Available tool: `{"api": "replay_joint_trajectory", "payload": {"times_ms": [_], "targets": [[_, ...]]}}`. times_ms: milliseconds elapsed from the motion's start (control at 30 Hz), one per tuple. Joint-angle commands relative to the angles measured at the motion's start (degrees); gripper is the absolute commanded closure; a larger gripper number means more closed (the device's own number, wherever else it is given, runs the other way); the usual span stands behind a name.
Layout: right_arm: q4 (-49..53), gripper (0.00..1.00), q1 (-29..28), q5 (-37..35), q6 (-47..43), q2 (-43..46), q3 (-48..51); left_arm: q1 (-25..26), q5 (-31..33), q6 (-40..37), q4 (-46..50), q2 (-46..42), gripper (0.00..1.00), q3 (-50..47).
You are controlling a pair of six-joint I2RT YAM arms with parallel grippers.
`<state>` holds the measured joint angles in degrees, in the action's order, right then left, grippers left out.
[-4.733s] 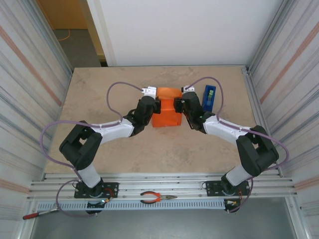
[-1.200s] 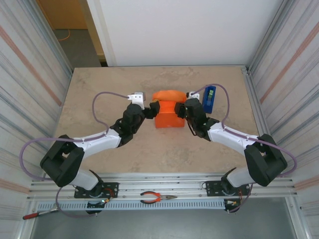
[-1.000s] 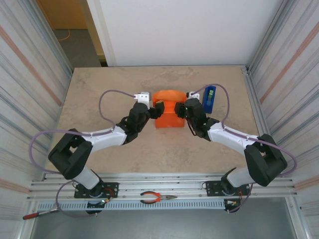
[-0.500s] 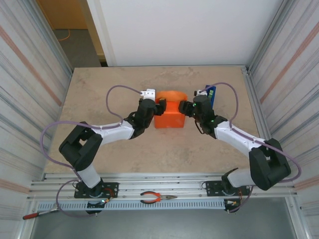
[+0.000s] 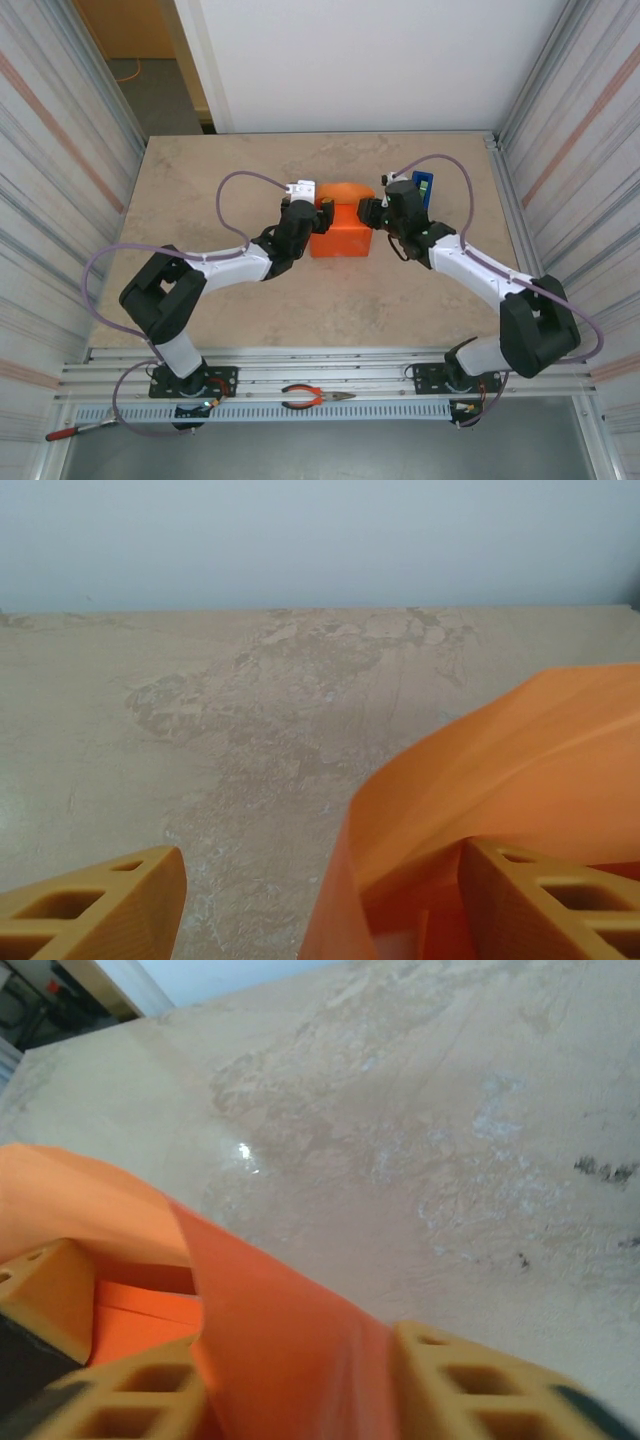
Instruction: Wrap the gift box in paper
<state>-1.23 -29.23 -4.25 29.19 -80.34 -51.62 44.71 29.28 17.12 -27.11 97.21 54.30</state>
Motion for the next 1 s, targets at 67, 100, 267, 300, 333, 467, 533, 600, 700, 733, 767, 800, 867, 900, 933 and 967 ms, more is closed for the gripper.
{"api": "replay_joint_trajectory", "payload": {"times_ms": [67, 100, 267, 300, 333, 467, 533, 600, 700, 733, 767, 800, 867, 900, 933, 967], "targets": [[1.91, 0.78, -0.38, -0.46, -2.62, -1.54, -3.24, 0.47, 1.75, -1.07, 3.12, 1.53, 0.28, 0.91], [2.15, 0.6, -0.36, -0.37, -2.87, -1.44, -3.62, 0.47, 1.83, -1.04, 3.16, 1.55, 0.28, 0.98], [3.46, 1.0, -0.08, -0.28, -3.19, -1.55, -5.63, 0.47, 1.75, -1.22, 3.23, 1.7, 0.29, 1.15], [3.53, 1.0, 0.09, 0.26, -3.17, -1.66, -6.03, 0.51, 1.86, -1.35, 3.28, 1.75, 0.29, 1.24], [3.53, 1.0, 0.3, 1.0, -3.1, -1.75, -6.38, 0.47, 1.79, -1.44, 3.35, 1.73, 0.29, 1.25], [4.16, 0.41, 1.25, 4.71, -2.27, -1.37, -7.61, 0.47, 2.06, -1.52, 3.45, 1.72, 0.3, 1.33], [4.38, 0.33, 1.75, 6.13, -1.49, 0.19, -7.33, 0.42, 2.14, -1.65, 3.64, 1.76, 0.3, 1.39], [4.09, 0.32, 2.67, 6.75, -0.04, 2.88, -6.02, 0.45, 2.25, -1.55, 3.76, 1.74, 0.3, 1.46], [2.92, 0.33, 5.12, 8.21, 3.15, 7.7, -2.92, 0.47, 2.45, -1.48, 3.89, 1.84, 0.3, 1.54], [2.57, 0.34, 6.03, 8.4, 4.3, 9.19, -1.55, 0.47, 2.39, -1.49, 4.06, 1.77, 0.3, 1.58], [2.48, 0.36, 7.0, 8.48, 5.68, 10.42, -0.34, 0.47, 2.5, -1.55, 4.17, 1.87, 0.3, 1.63], [2.15, 0.38, 8.23, 8.99, 6.99, 11.2, 0.7, 0.46, 2.54, -1.52, 4.21, 1.92, 0.31, 1.66], [1.24, 0.46, 11.21, 11.91, 10.31, 11.44, 2.4, 0.46, 2.62, -1.68, 4.33, 1.94, 0.3, 1.68], [1.08, 0.54, 12.48, 13.43, 11.77, 10.91, 2.69, 0.4, 2.67, -1.73, 4.32, 2.02, 0.3, 1.68], [0.47, 0.66, 13.93, 15.75, 13.4, 9.93, 3.03, 0.46, 2.64, -1.67, 4.33, 2.04, 0.31, 1.65], [-0.92, 0.78, 15.21, 18.36, 15.14, 8.92, 3.51, 0.47, 2.73, -1.54, 4.41, 2.13, 0.3, 1.74]]}}
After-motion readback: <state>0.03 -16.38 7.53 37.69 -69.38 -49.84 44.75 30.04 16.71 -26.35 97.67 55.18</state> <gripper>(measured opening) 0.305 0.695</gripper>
